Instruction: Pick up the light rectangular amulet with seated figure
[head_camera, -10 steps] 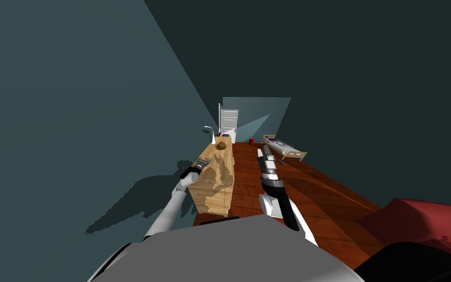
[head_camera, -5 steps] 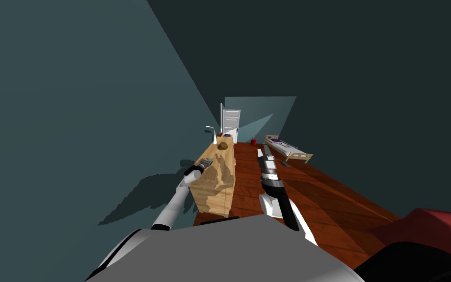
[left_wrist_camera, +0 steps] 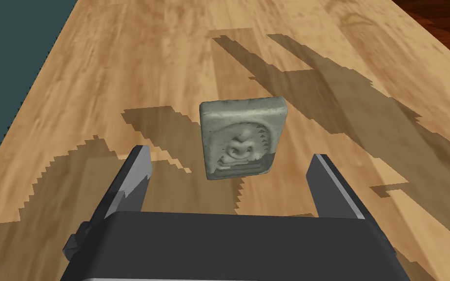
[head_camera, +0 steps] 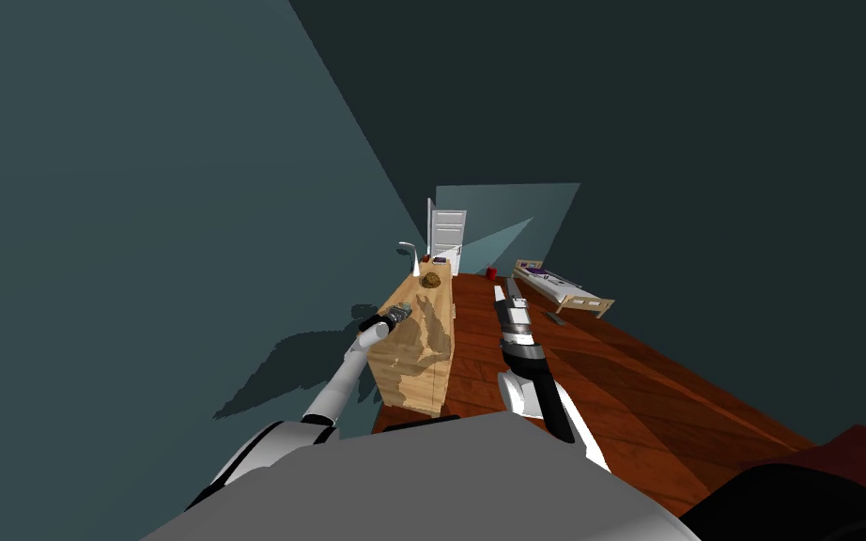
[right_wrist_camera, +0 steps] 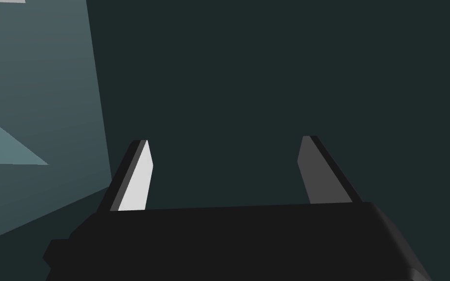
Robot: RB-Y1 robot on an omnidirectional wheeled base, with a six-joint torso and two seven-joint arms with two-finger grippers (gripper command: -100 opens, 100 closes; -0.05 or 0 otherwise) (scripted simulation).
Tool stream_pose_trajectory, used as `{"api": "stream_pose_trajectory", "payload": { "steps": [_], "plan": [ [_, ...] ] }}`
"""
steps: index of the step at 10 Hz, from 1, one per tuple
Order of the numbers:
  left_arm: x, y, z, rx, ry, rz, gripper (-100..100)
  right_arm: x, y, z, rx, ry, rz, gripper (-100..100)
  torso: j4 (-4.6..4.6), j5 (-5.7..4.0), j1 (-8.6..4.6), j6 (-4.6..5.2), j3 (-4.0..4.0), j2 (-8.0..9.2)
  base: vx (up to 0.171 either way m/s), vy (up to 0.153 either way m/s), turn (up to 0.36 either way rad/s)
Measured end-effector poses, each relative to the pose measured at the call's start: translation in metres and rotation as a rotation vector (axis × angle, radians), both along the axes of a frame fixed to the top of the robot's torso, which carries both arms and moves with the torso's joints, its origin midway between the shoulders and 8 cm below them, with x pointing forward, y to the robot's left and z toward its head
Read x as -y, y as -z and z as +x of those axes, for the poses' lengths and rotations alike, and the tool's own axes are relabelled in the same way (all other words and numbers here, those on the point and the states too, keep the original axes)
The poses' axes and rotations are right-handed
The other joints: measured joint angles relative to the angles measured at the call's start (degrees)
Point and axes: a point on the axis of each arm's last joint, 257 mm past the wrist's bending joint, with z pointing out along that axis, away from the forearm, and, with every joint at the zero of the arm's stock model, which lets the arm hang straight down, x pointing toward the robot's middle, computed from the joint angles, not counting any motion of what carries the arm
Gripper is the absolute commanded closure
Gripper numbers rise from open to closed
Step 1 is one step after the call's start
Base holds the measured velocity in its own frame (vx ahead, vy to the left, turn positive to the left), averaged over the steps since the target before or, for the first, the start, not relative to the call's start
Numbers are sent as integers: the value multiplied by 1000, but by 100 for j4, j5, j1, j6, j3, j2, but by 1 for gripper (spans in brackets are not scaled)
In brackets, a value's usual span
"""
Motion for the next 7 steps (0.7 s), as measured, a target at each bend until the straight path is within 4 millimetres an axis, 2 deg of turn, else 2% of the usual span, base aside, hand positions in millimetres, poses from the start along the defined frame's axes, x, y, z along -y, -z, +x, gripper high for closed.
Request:
{"api": "stream_pose_trajectory", "payload": {
  "steps": [1,2,3,7],
  "plan": [
    [1,1,0,-5,2,-3,0,0,0,0,0,0,0,0,0,0,2,1,1,2,0,0,0],
    [1,1,0,-4,2,-3,-100,0,0,0,0,0,0,0,1,1,3,1,2,4,0,0,0],
    [1,1,0,-4,2,-3,100,0,0,0,0,0,0,0,1,1,4,1,3,5,0,0,0],
    [1,1,0,-4,2,-3,100,0,0,0,0,0,0,0,1,1,4,1,3,5,0,0,0]
  ]
}}
